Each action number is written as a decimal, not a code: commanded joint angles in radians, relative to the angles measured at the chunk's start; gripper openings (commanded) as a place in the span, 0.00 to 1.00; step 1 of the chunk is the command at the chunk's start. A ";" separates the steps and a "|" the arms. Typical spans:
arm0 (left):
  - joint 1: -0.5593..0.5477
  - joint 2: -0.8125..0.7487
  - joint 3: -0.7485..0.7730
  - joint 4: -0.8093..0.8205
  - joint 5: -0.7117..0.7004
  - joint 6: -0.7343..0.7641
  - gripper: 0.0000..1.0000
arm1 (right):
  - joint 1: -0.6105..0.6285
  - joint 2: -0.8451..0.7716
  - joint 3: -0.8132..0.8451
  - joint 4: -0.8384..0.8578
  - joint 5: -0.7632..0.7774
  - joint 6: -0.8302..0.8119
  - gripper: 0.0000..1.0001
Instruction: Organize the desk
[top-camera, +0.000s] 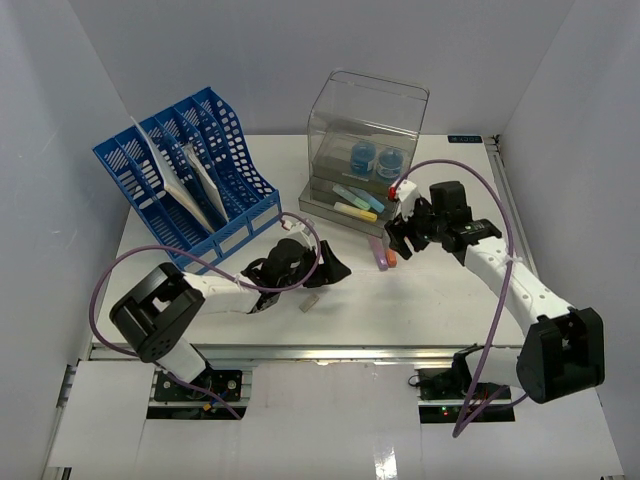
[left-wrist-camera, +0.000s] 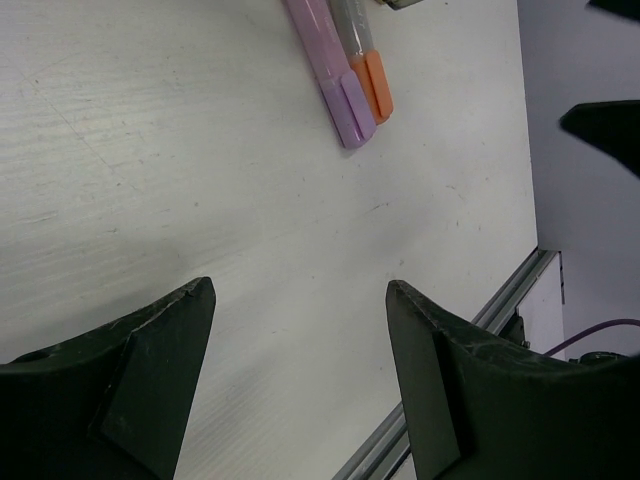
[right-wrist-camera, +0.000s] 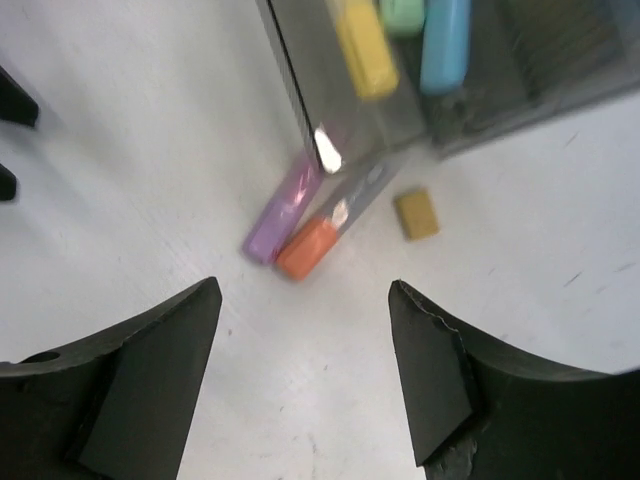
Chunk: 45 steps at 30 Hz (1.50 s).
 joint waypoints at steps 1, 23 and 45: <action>-0.006 -0.069 -0.019 0.009 -0.015 0.021 0.80 | -0.012 0.041 -0.077 0.166 0.065 0.232 0.70; -0.007 -0.167 -0.080 0.015 -0.034 0.009 0.81 | -0.001 0.305 -0.074 0.474 0.236 0.431 0.58; -0.007 -0.148 -0.067 0.026 -0.011 -0.011 0.82 | 0.027 0.341 -0.101 0.319 0.271 0.307 0.28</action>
